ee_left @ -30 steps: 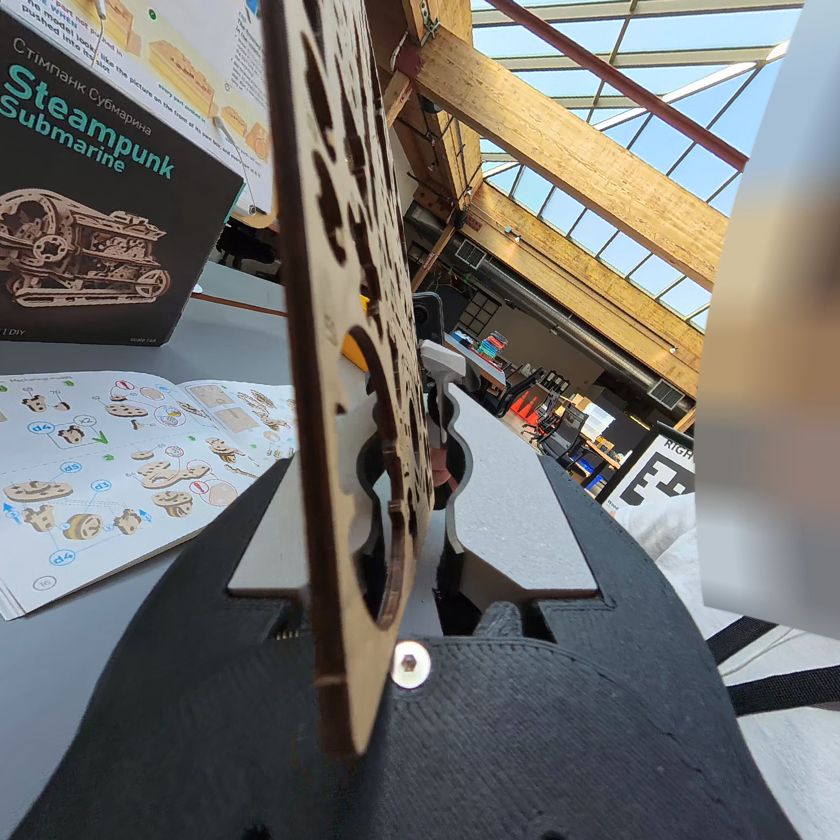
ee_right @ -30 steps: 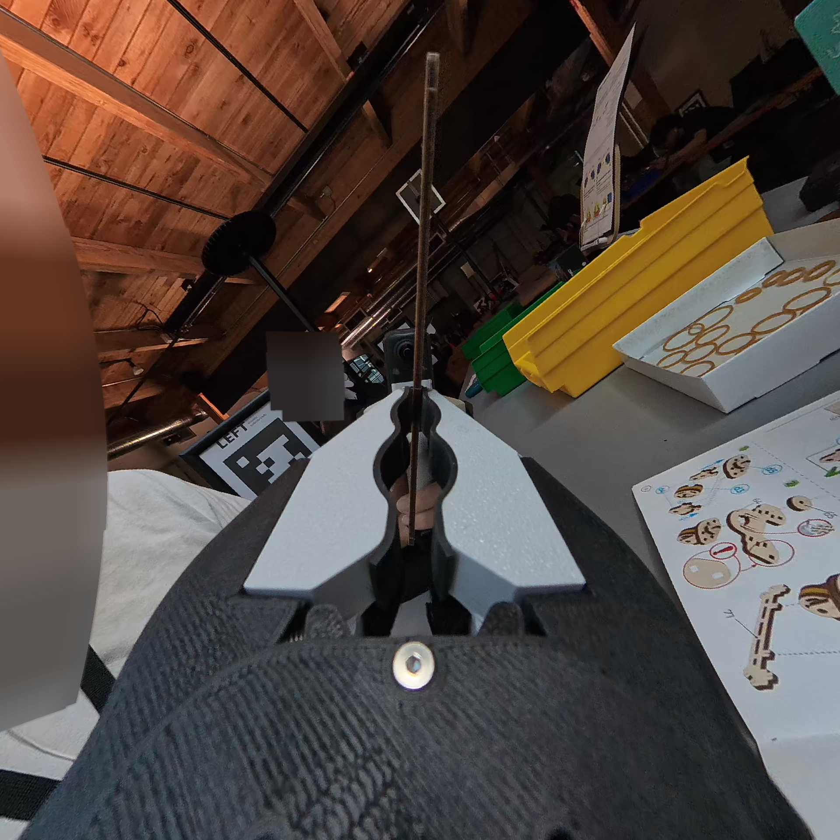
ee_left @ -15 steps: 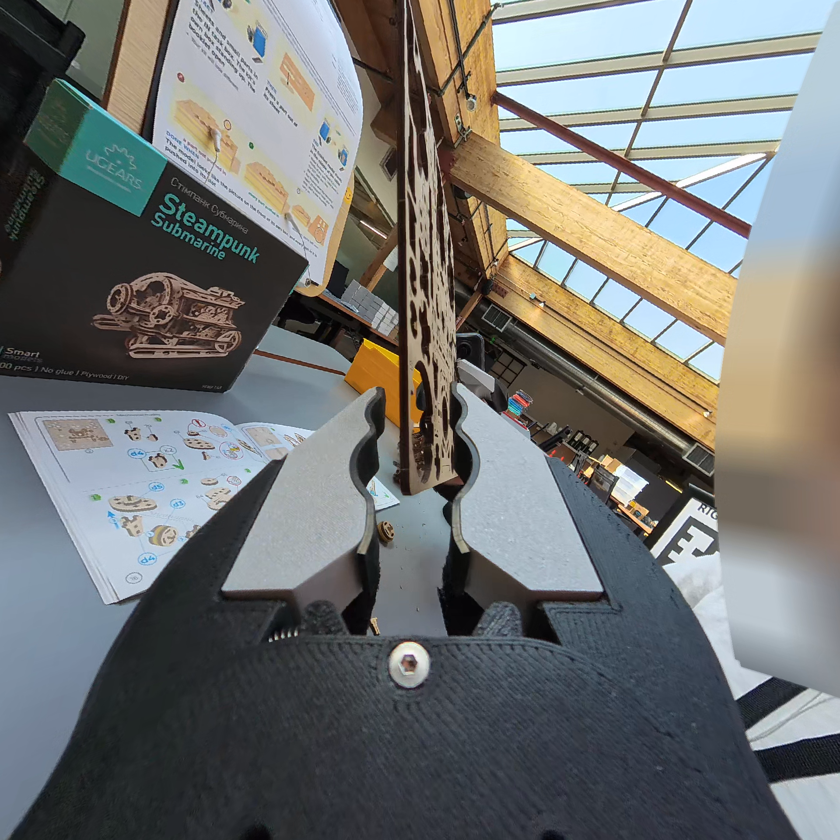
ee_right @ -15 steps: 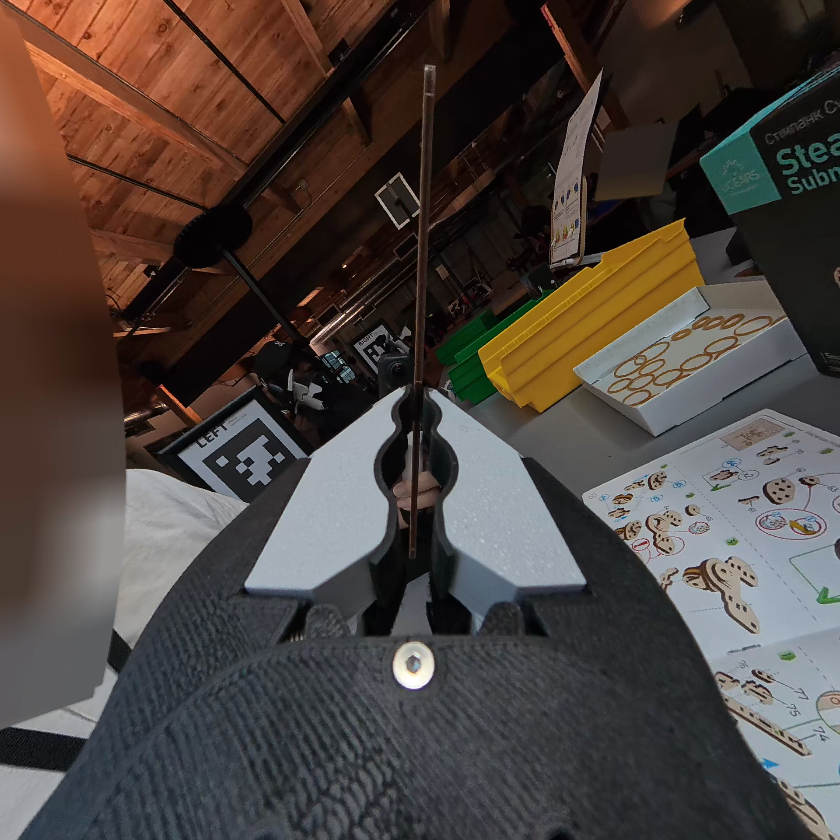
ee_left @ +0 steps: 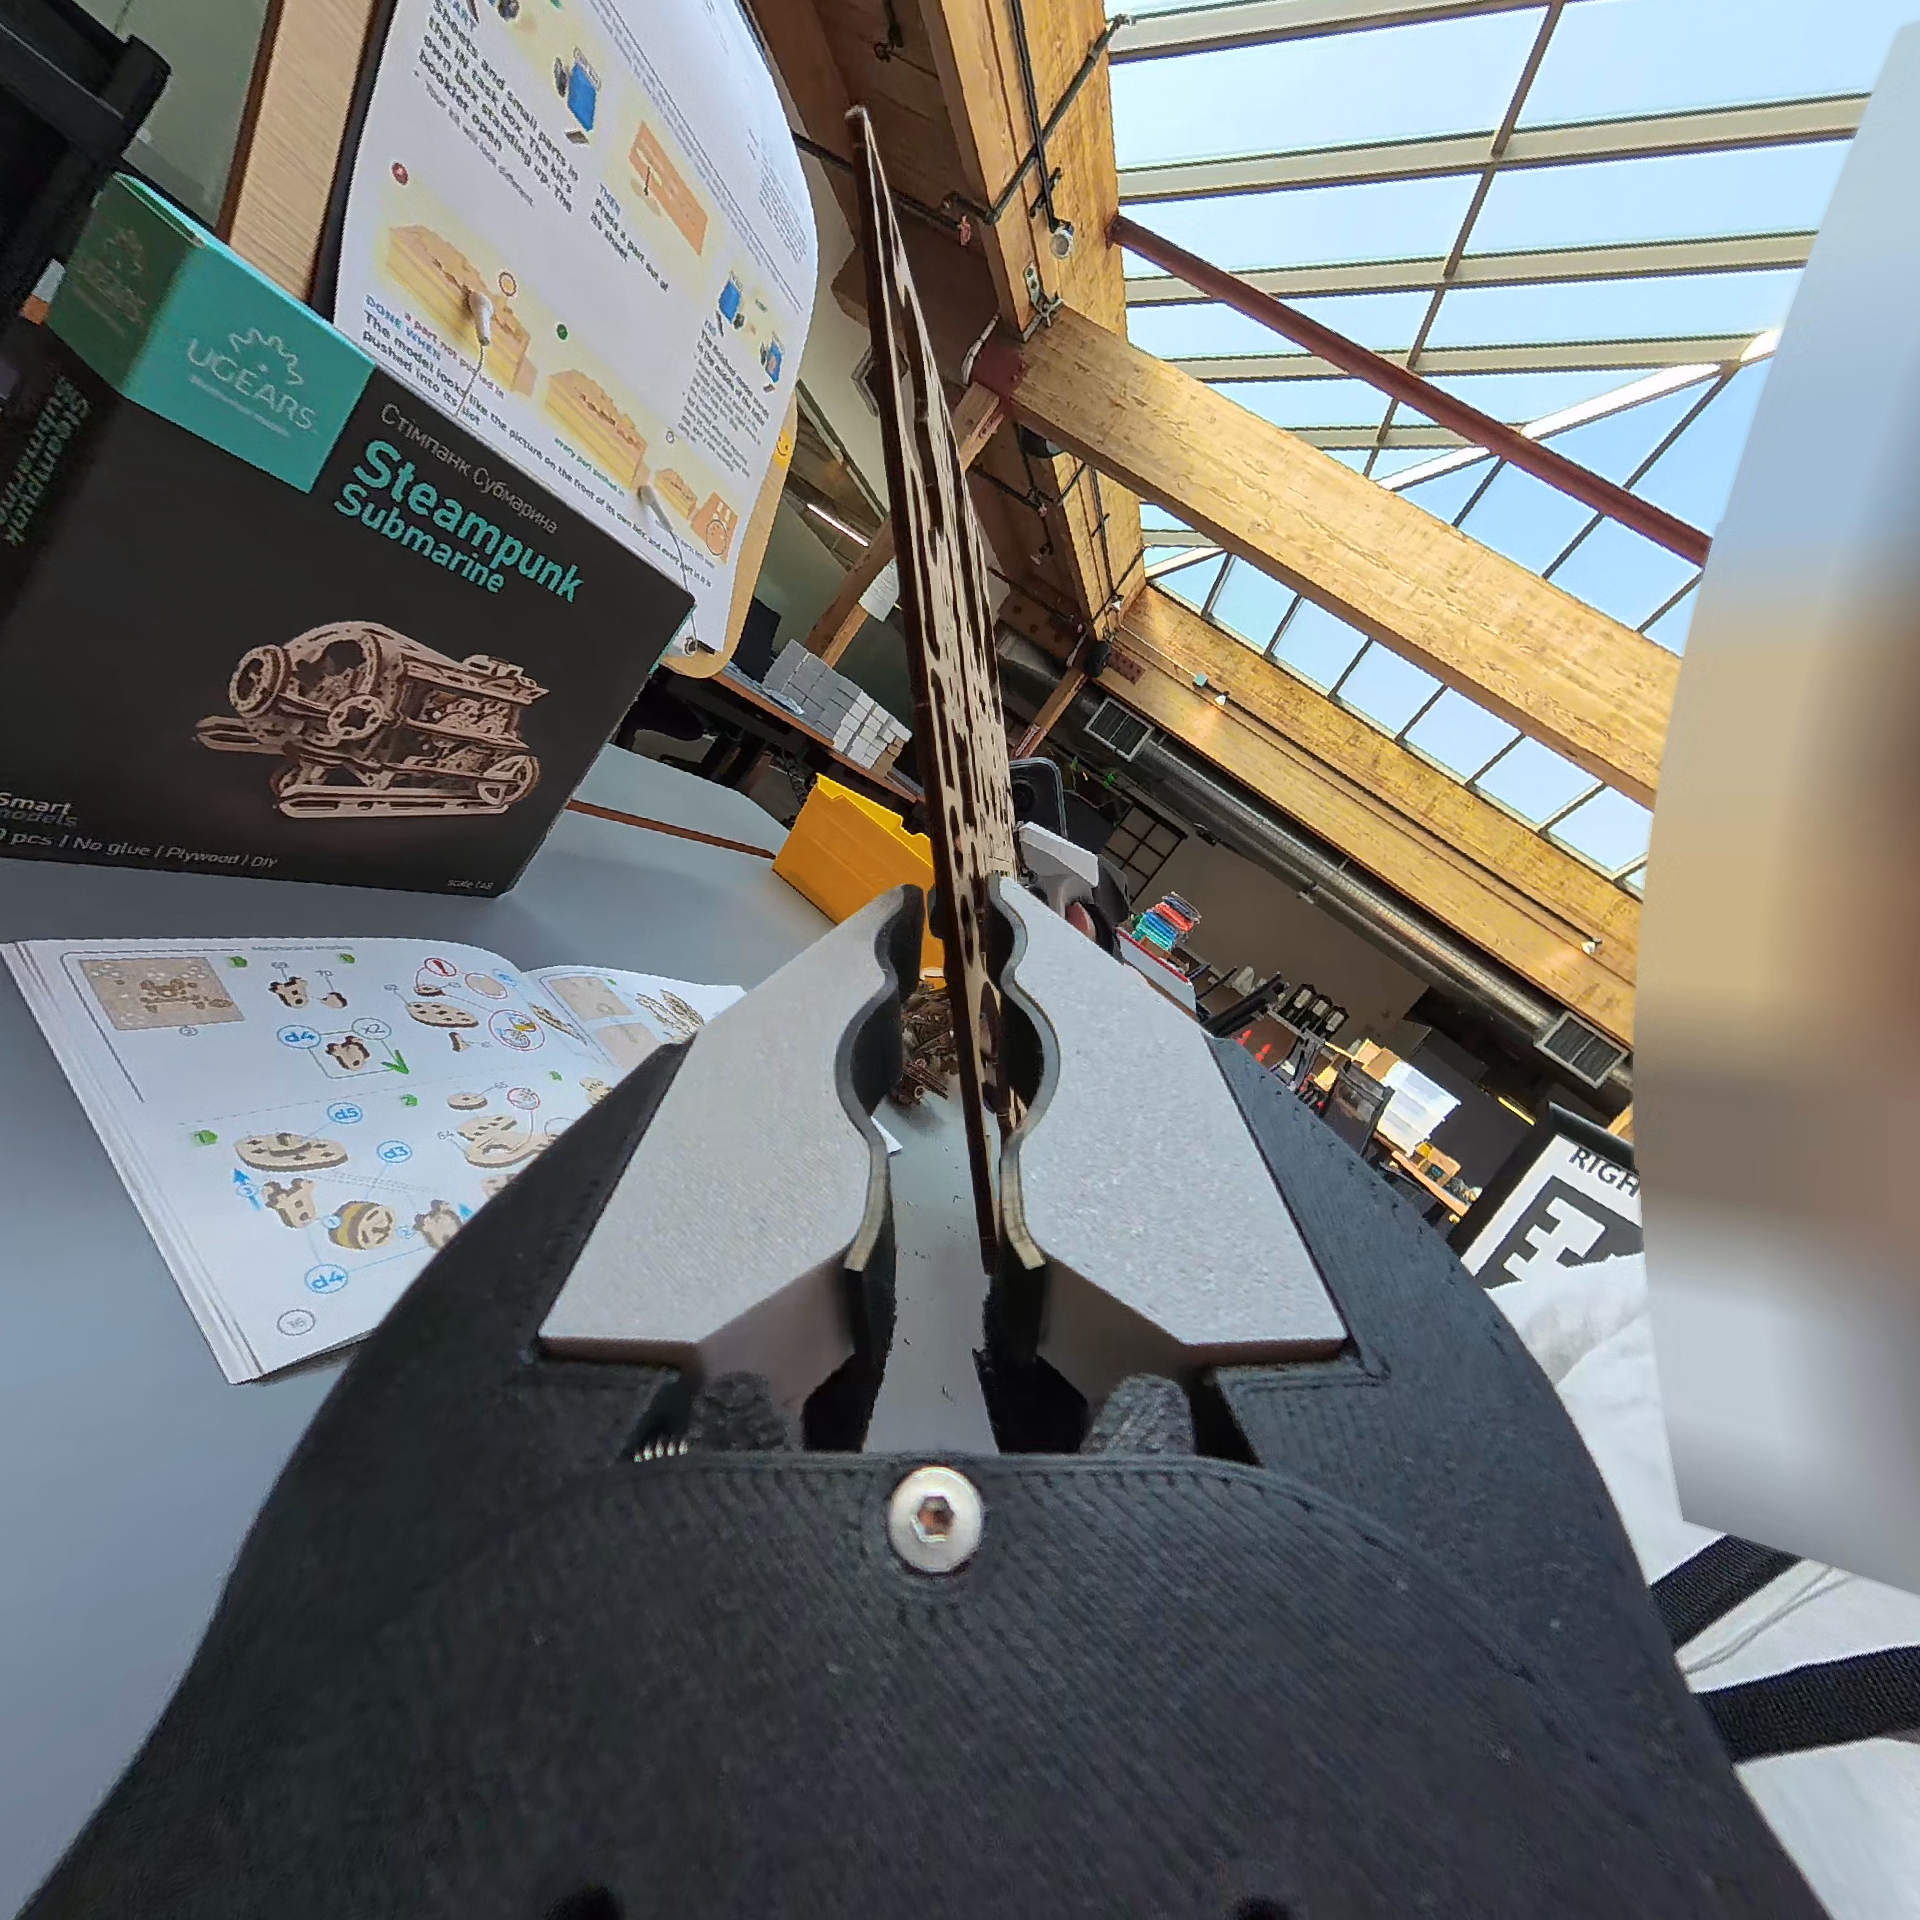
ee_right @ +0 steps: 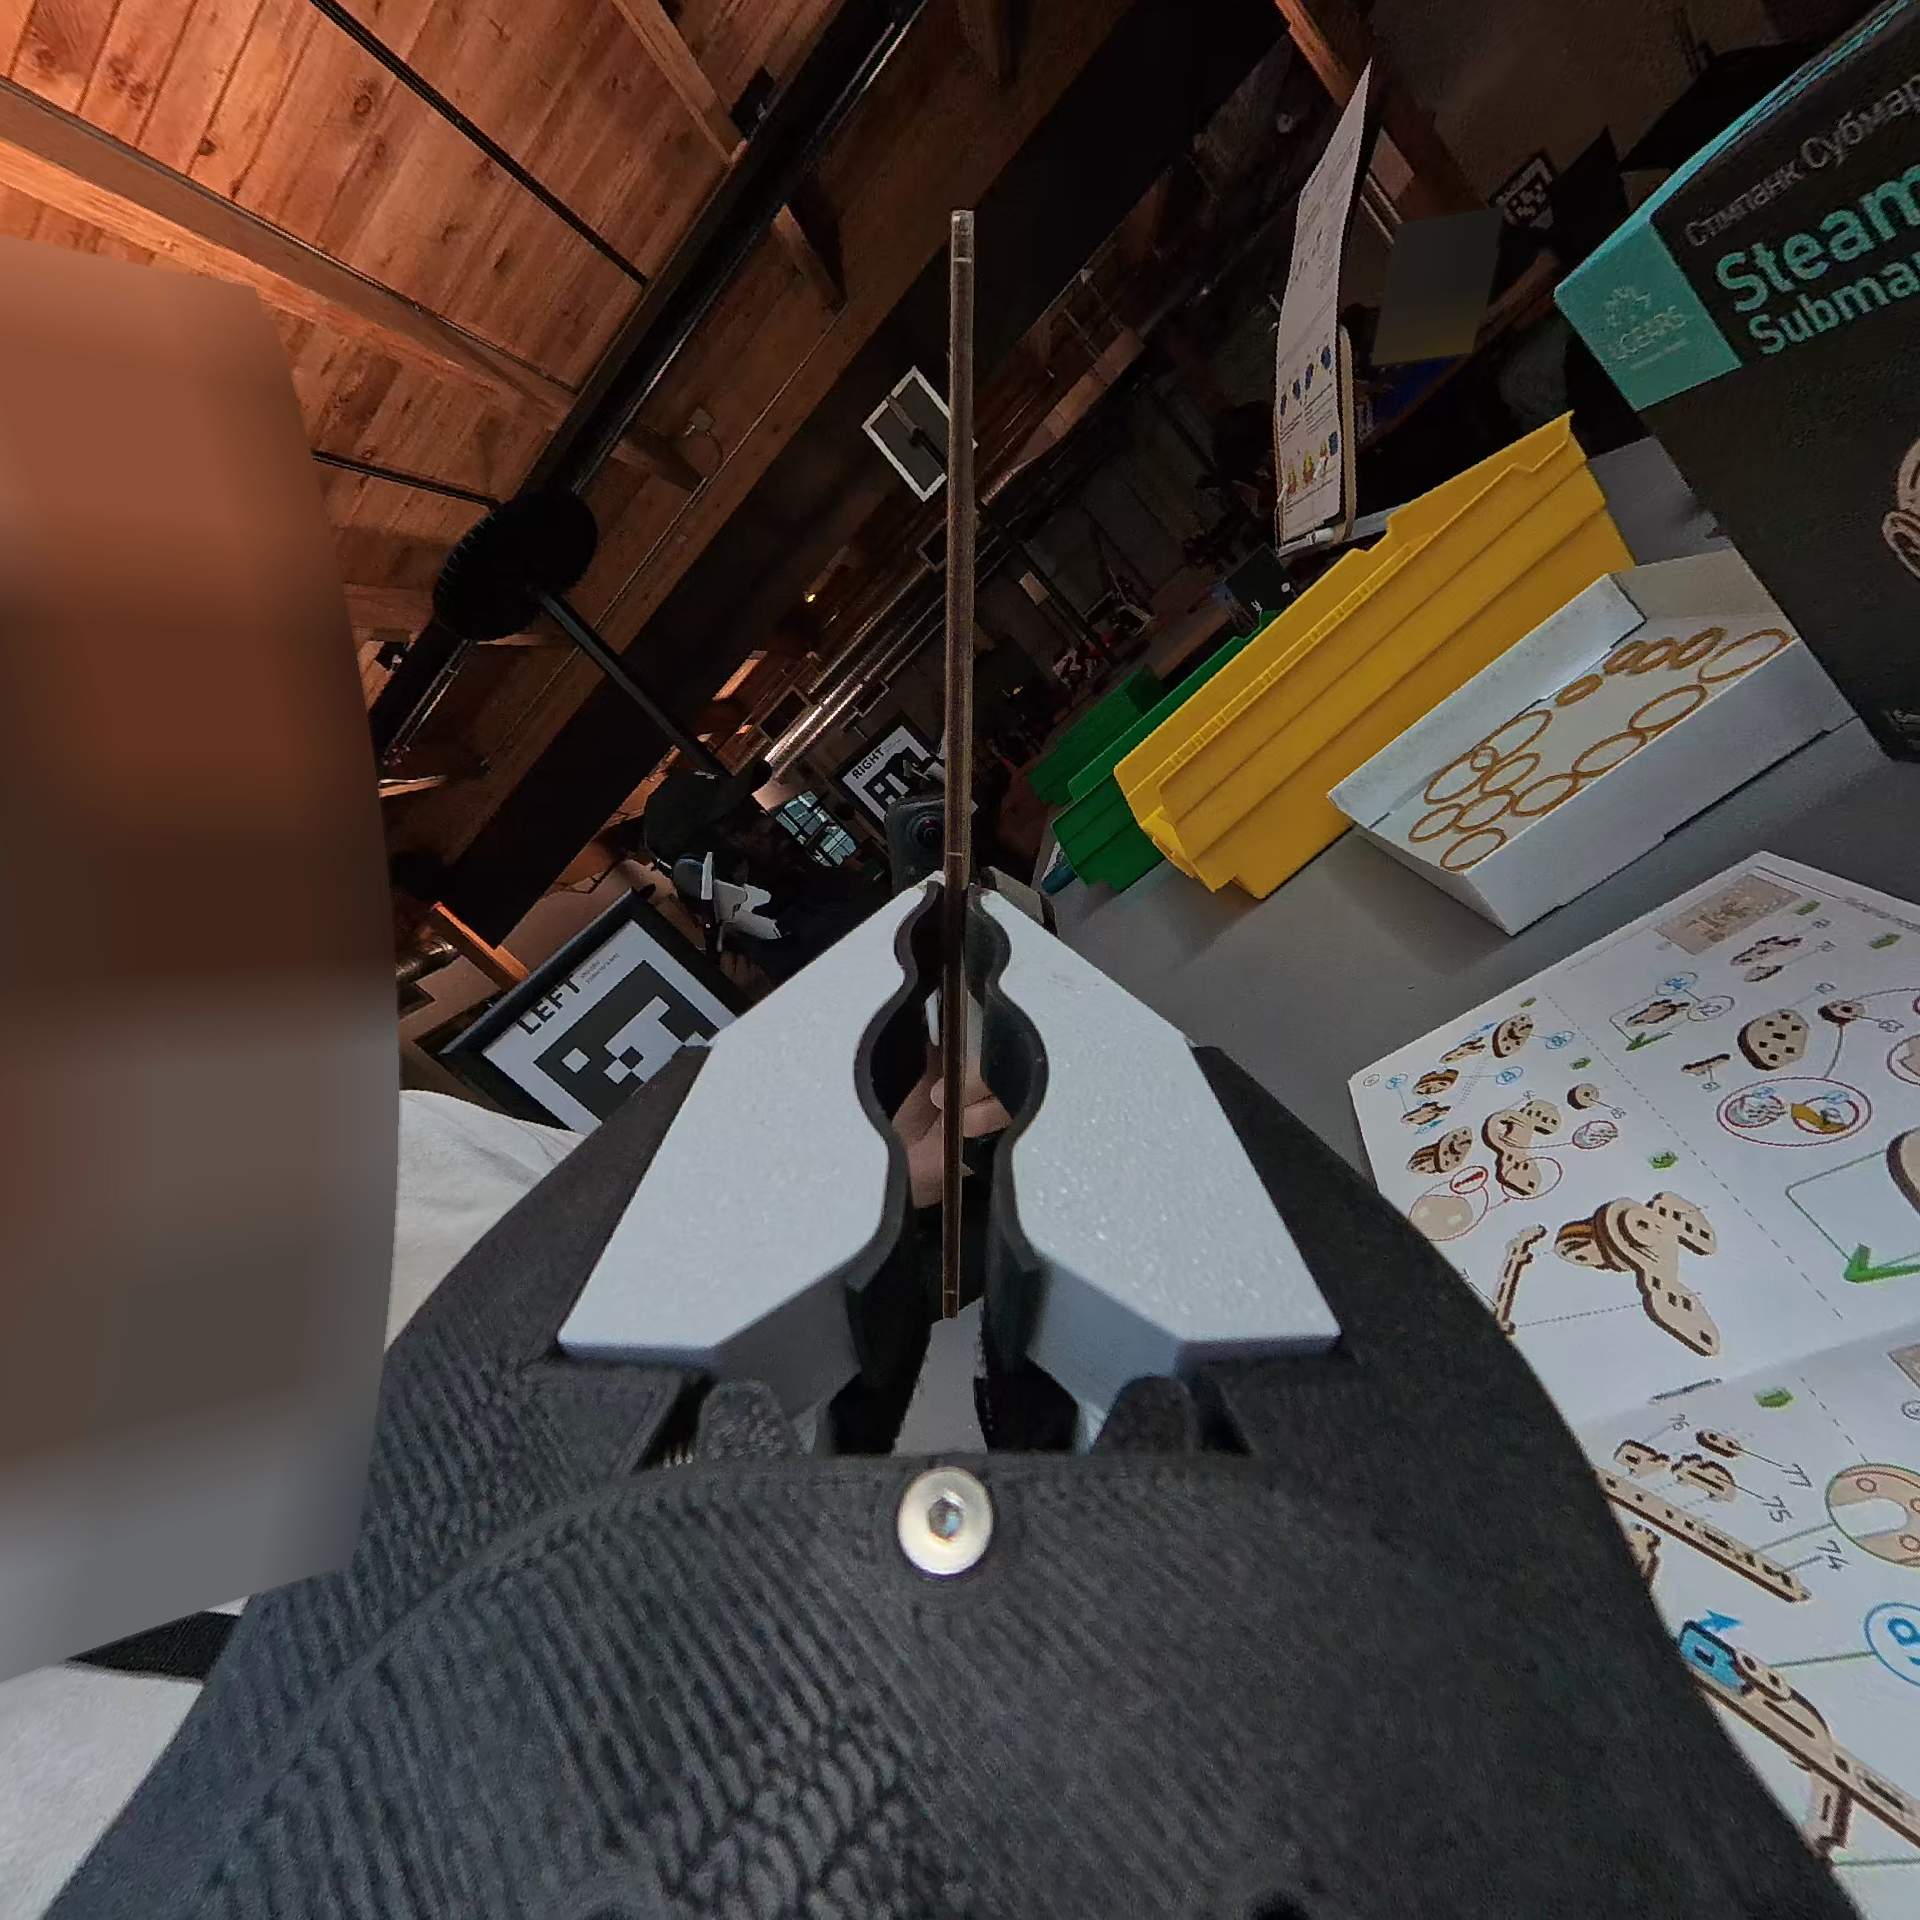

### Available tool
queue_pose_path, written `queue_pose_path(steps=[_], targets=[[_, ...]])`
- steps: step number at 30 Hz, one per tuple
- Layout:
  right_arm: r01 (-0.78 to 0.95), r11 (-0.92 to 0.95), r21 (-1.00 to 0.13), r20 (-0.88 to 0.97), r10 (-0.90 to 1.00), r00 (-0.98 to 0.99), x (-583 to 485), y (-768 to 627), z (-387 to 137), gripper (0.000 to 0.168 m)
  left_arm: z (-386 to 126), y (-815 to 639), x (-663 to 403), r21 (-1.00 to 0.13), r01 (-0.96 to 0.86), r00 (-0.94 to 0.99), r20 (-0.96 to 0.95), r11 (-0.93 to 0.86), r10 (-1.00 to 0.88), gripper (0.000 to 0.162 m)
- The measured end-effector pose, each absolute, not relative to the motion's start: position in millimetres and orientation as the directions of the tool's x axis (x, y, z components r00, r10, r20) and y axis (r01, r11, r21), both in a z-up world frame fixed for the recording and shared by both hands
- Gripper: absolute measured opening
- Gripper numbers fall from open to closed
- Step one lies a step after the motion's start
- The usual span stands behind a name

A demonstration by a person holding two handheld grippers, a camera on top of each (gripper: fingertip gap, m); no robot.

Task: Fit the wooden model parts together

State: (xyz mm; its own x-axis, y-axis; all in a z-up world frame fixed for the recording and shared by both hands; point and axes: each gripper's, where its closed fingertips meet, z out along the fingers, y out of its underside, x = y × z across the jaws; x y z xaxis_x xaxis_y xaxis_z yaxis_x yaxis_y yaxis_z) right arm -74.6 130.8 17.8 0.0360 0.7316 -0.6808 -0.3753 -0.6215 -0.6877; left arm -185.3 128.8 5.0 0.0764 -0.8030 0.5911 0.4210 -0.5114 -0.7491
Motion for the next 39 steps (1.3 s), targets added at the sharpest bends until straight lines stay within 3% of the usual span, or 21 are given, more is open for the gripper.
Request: queue_pose_path(steps=[5, 12, 19, 35, 39], targets=[[-0.389, -0.646, -0.657, -0.705, 0.709, 0.013, -72, 133, 16, 0.002, 7, 123, -183, -0.755, 0.404, 0.047, 0.582, -0.517, -0.812, 0.001], [-0.402, -0.660, -0.634, -0.716, 0.698, -0.018, -69, 133, 18, 0.002, 8, 119, -180, -0.744, 0.400, 0.003, 0.586, -0.536, -0.811, 0.001], [-0.422, -0.640, -0.642, -0.699, 0.715, -0.023, -66, 133, 23, 0.002, 11, 118, -180, -0.674, 0.406, -0.099, 0.638, -0.617, -0.763, 0.013], [-0.443, -0.634, -0.634, -0.702, 0.712, -0.015, -67, 134, 23, 0.002, 1, 112, -168, -0.688, 0.333, -0.107, 0.652, -0.645, -0.750, 0.012], [-0.431, -0.636, -0.640, -0.701, 0.713, -0.014, -73, 132, 21, 0.002, 1, 111, -167, -0.686, 0.326, -0.114, 0.655, -0.651, -0.747, 0.005]])
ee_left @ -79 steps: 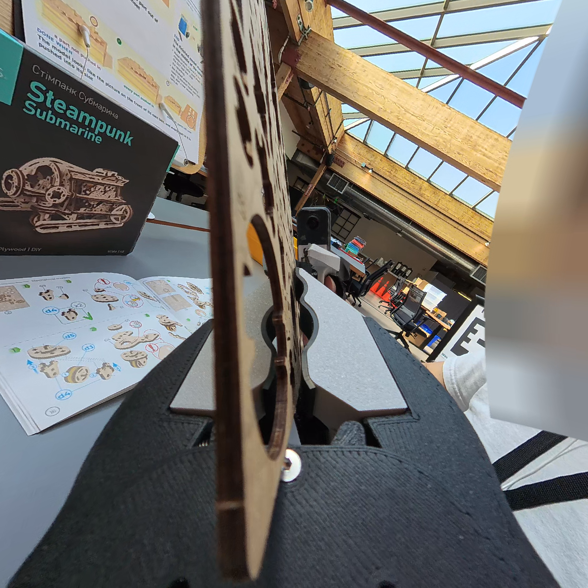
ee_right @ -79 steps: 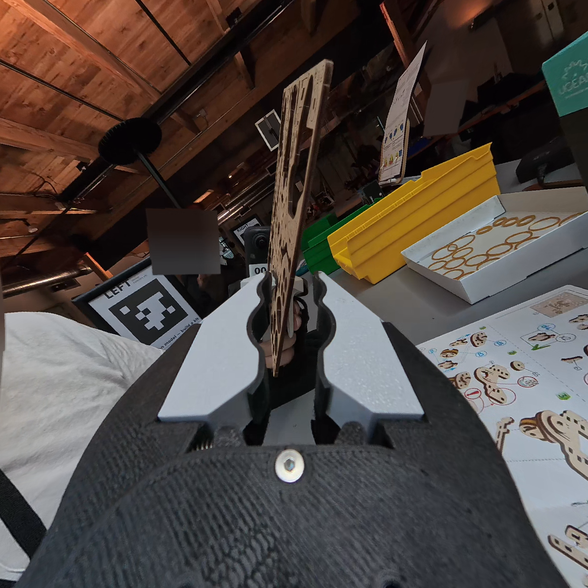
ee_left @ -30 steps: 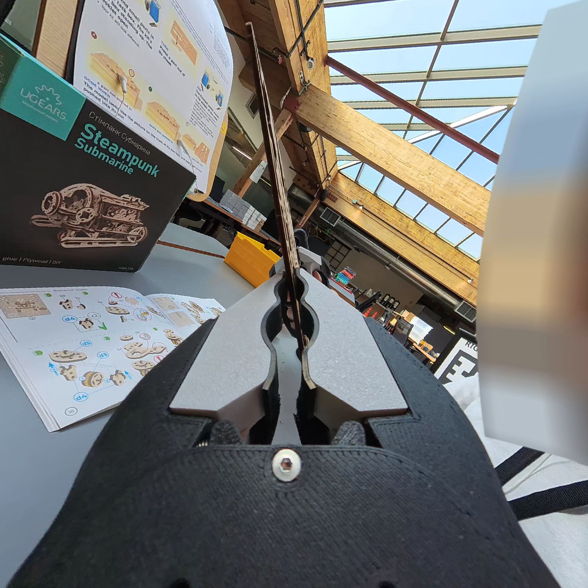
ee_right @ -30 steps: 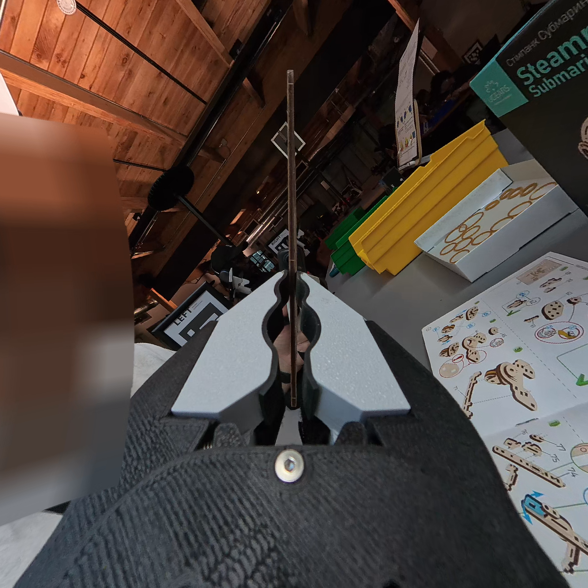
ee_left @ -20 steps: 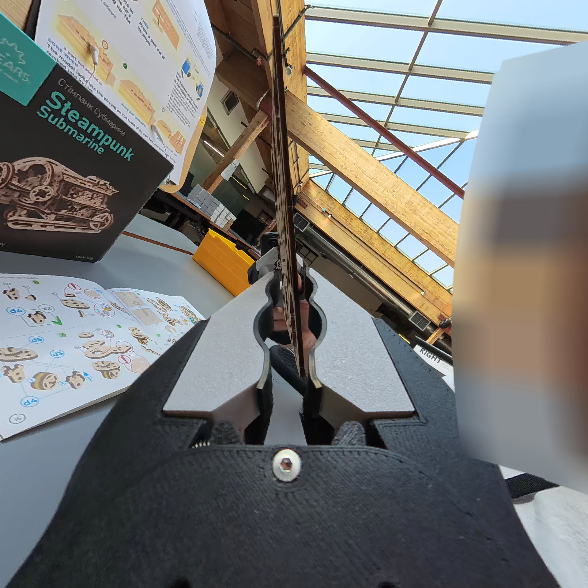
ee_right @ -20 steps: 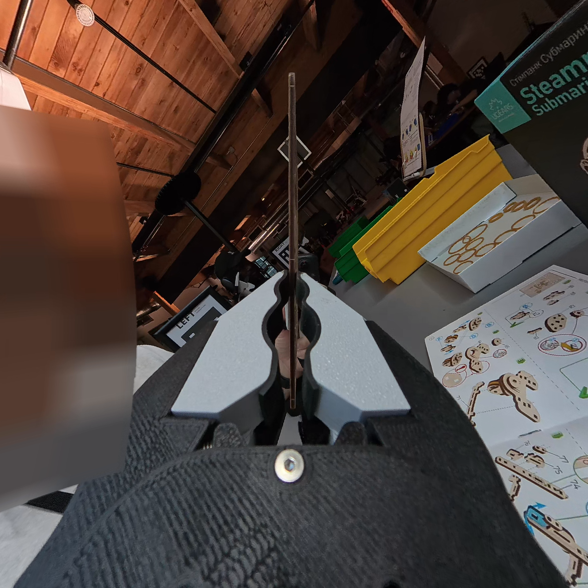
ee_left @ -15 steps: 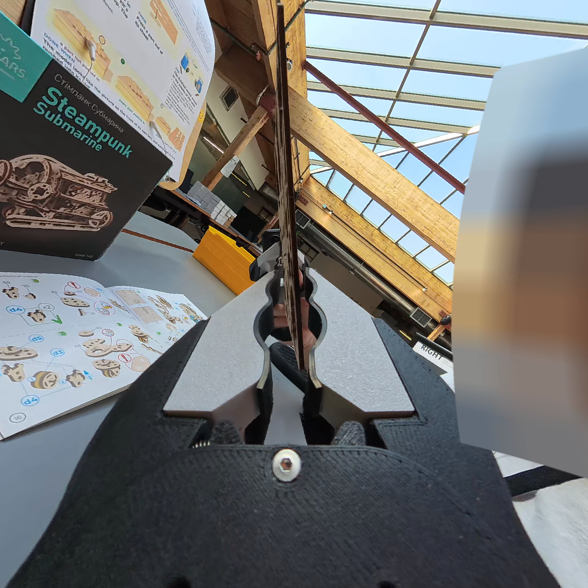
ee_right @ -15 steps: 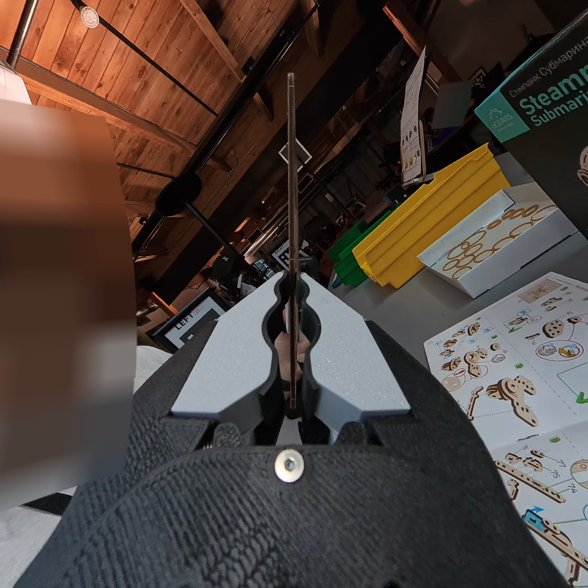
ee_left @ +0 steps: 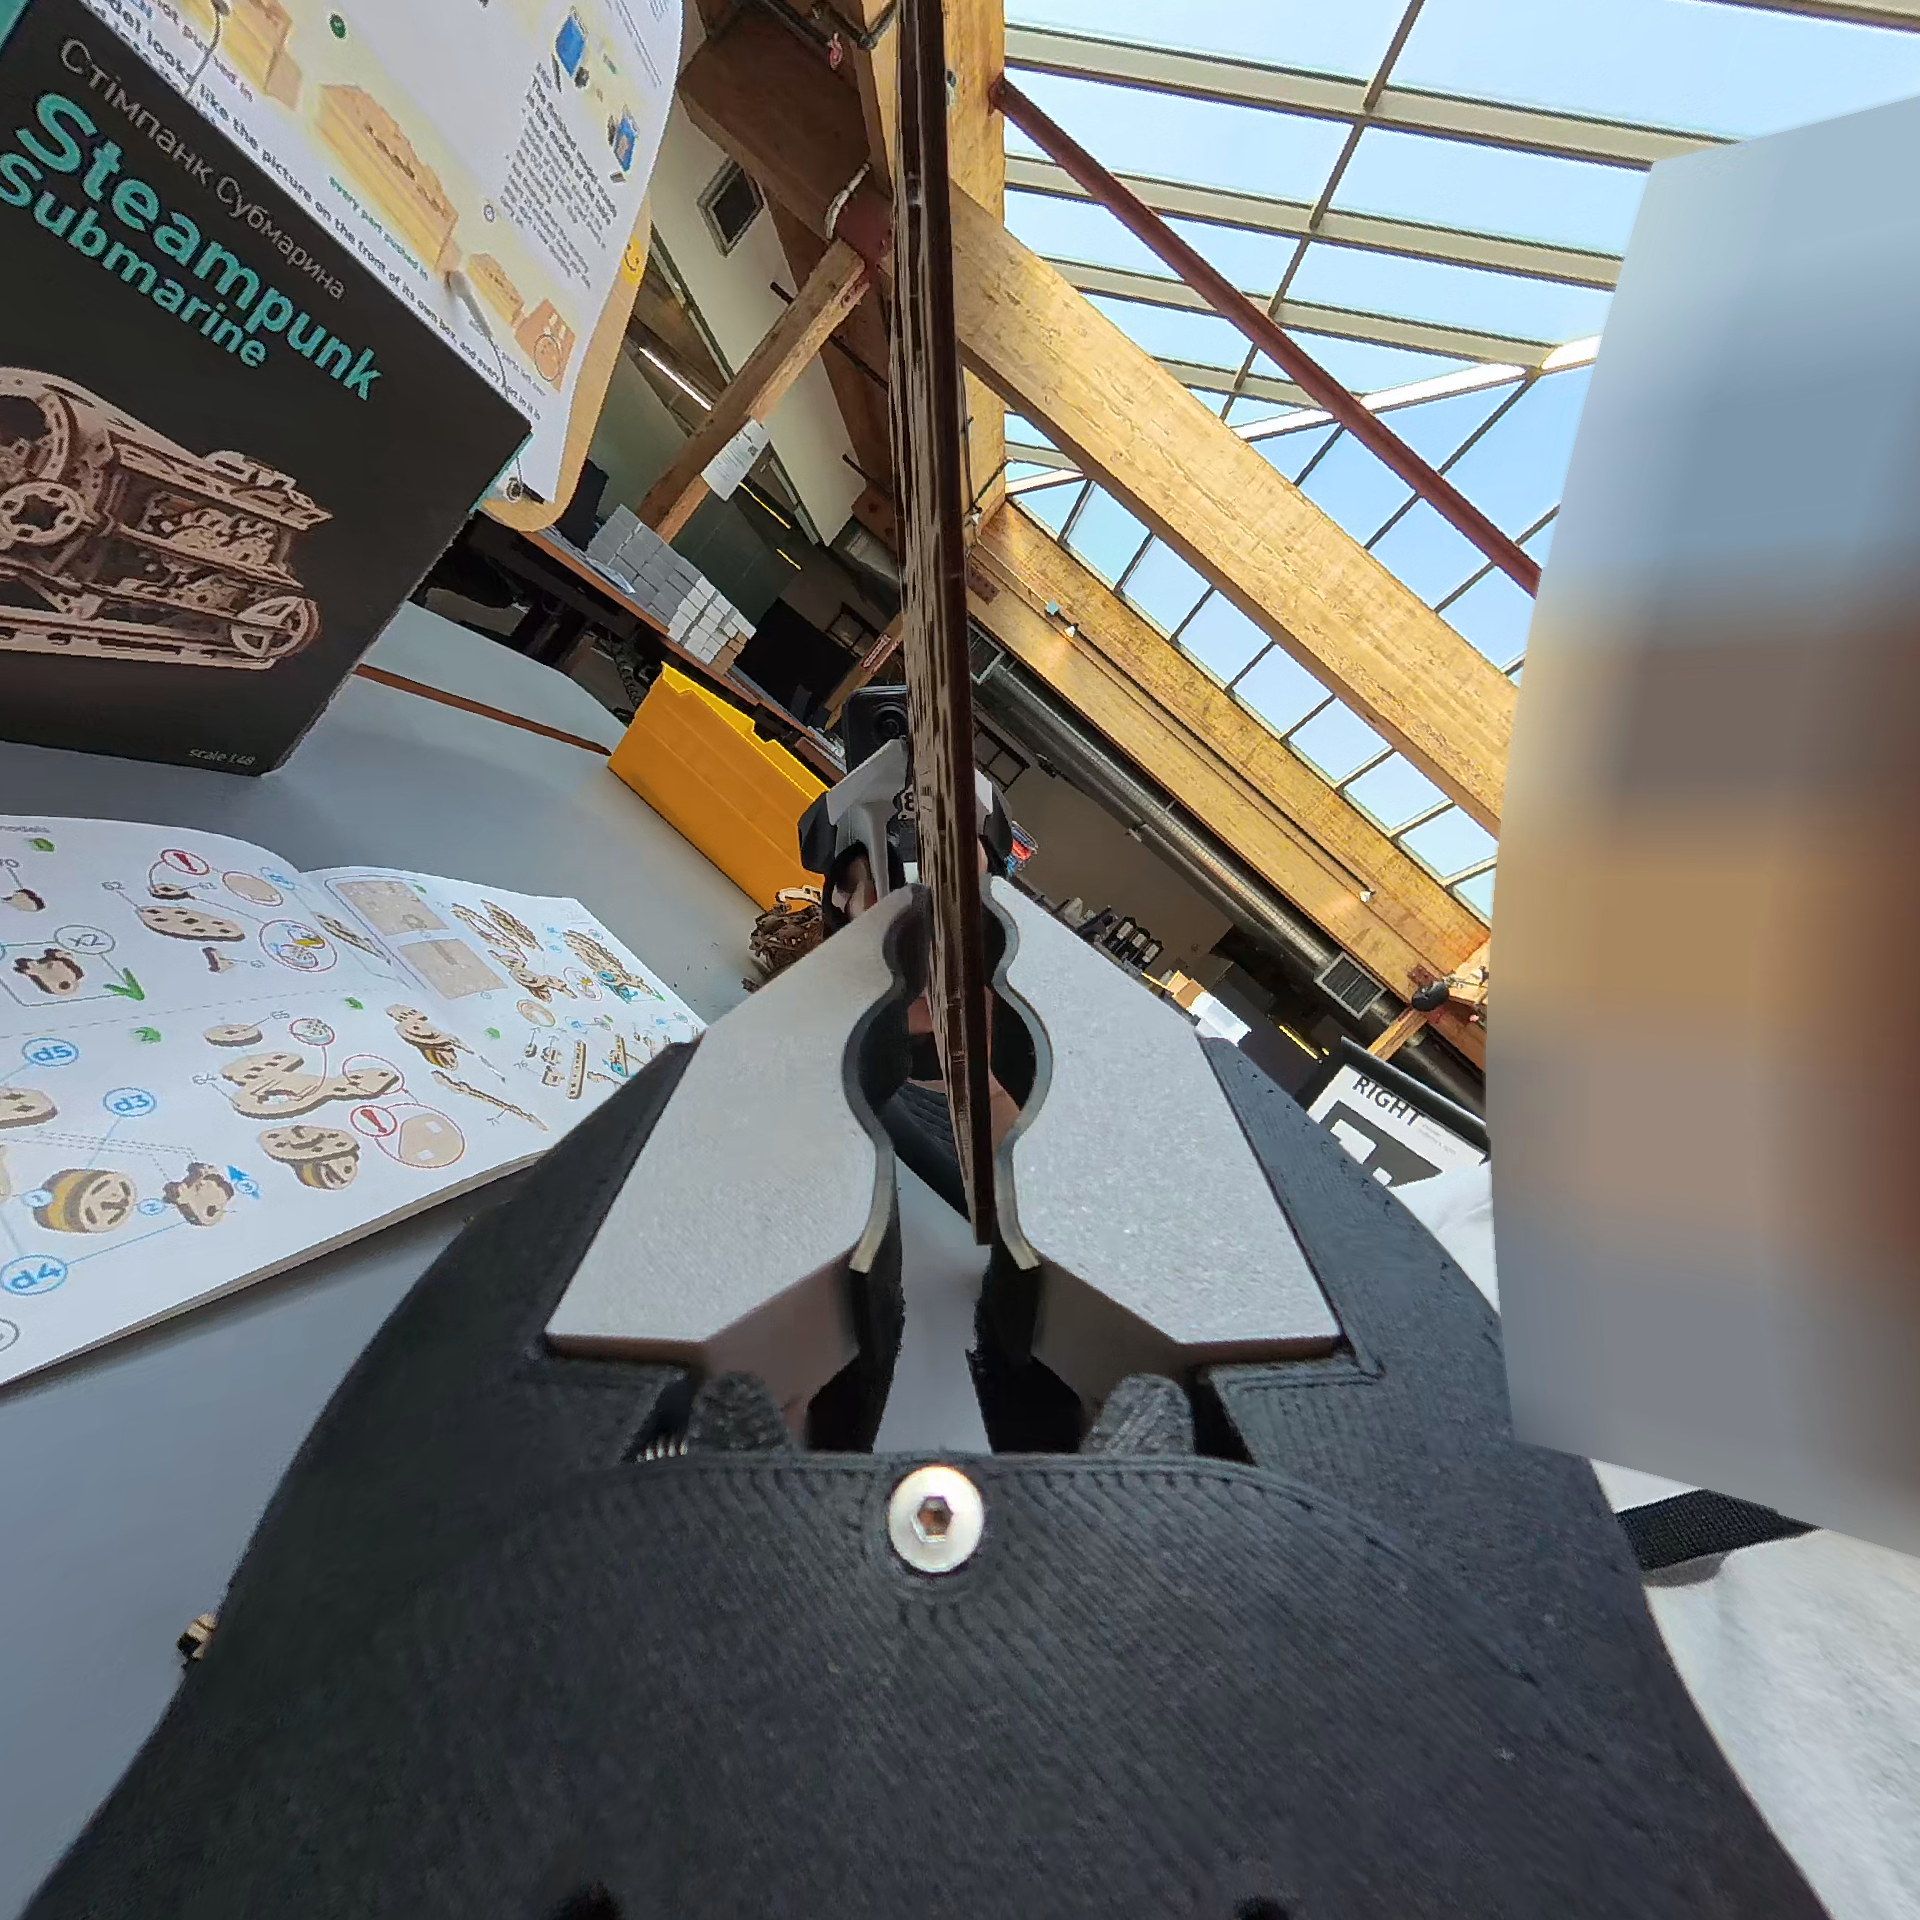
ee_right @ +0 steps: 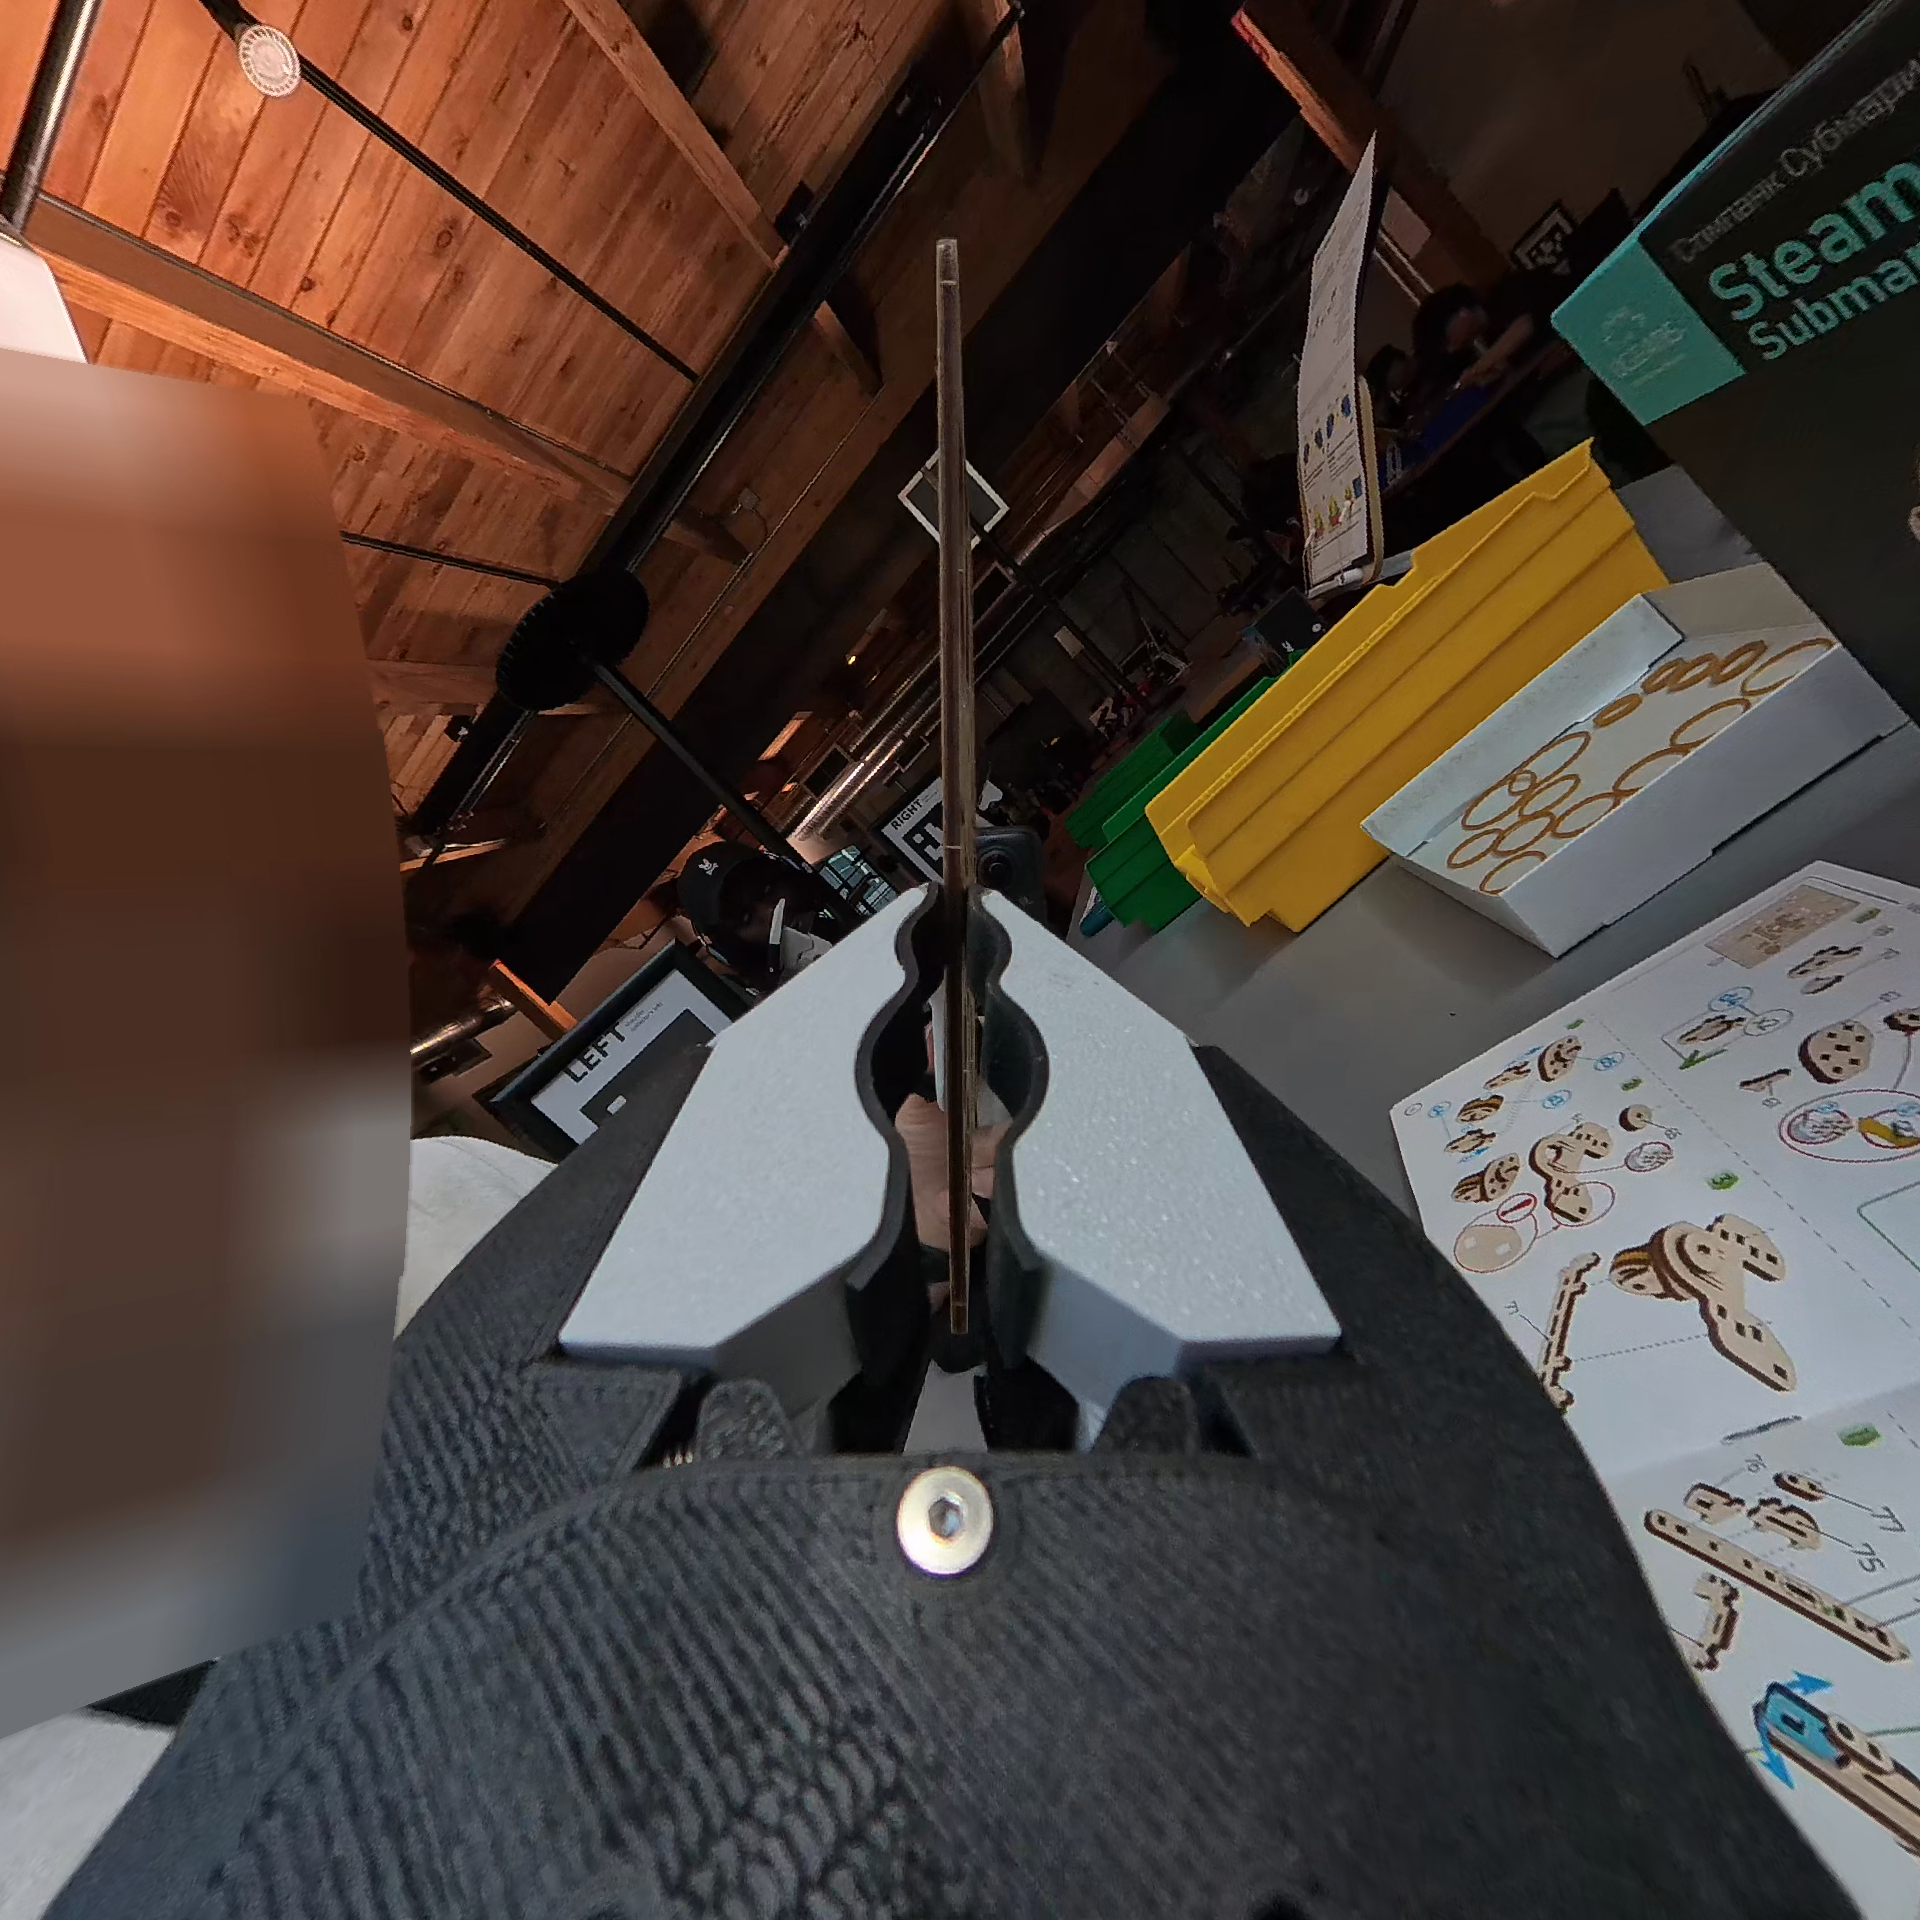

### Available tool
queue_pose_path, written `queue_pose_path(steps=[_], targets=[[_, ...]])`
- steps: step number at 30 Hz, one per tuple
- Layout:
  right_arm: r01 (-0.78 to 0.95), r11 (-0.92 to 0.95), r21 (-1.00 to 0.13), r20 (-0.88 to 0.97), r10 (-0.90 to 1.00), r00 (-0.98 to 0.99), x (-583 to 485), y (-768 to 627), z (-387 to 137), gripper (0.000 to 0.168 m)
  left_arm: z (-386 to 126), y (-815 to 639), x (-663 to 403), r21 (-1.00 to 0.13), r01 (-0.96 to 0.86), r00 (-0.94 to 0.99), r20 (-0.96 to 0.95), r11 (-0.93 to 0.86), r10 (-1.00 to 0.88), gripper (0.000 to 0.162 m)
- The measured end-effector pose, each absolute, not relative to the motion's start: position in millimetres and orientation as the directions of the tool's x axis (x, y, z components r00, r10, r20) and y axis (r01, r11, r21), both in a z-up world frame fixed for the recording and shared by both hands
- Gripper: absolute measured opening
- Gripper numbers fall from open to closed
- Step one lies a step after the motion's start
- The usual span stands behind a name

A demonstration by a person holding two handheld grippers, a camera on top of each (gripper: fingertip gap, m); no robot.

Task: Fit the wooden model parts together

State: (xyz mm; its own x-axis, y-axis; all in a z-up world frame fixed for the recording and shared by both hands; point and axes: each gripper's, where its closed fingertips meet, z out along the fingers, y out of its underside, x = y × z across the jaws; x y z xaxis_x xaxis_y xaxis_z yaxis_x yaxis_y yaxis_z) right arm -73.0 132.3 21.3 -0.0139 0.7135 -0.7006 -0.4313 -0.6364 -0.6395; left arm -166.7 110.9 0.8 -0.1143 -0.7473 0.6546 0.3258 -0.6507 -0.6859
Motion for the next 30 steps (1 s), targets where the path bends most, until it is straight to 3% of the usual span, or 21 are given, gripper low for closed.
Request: queue_pose_path(steps=[11, 16, 19, 21, 30], targets=[[-0.444, -0.611, -0.656, -0.673, 0.740, -0.025, -74, 131, 25, 0.002, -4, 111, -165, -0.721, 0.300, -0.065, 0.638, -0.625, -0.767, 0.000], [-0.436, -0.613, -0.659, -0.676, 0.737, -0.015, -77, 132, 23, 0.014, -7, 111, -163, -0.727, 0.280, -0.048, 0.642, -0.627, -0.765, 0.000], [-0.423, -0.617, -0.664, -0.678, 0.735, -0.008, -79, 132, 21, 0.014, -9, 109, -161, -0.738, 0.267, -0.038, 0.634, -0.620, -0.772, 0.000], [-0.410, -0.621, -0.668, -0.680, 0.733, -0.001, -80, 132, 18, 0.002, -10, 108, -159, -0.746, 0.257, -0.033, 0.628, -0.614, -0.777, 0.000], [-0.401, -0.649, -0.646, -0.707, 0.708, -0.006, -78, 133, 15, 0.002, -8, 106, -158, -0.728, 0.260, -0.073, 0.641, -0.635, -0.764, 0.002]])
